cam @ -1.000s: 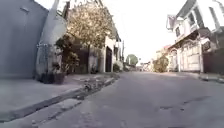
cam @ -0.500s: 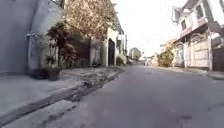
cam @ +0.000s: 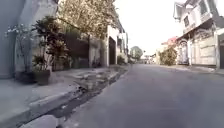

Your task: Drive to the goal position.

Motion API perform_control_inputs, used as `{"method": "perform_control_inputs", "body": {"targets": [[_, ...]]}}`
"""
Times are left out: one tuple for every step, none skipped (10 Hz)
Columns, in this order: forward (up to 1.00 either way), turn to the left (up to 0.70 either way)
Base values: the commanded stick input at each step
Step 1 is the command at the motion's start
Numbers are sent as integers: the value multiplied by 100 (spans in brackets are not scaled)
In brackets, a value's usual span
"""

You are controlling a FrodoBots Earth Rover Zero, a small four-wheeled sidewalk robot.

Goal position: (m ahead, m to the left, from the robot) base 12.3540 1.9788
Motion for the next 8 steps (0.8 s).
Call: {"method": "perform_control_inputs", "body": {"targets": [[100,-40],[100,-40],[100,-40],[100,-40],[100,-40],[100,-40],[100,-40],[100,-22]]}}
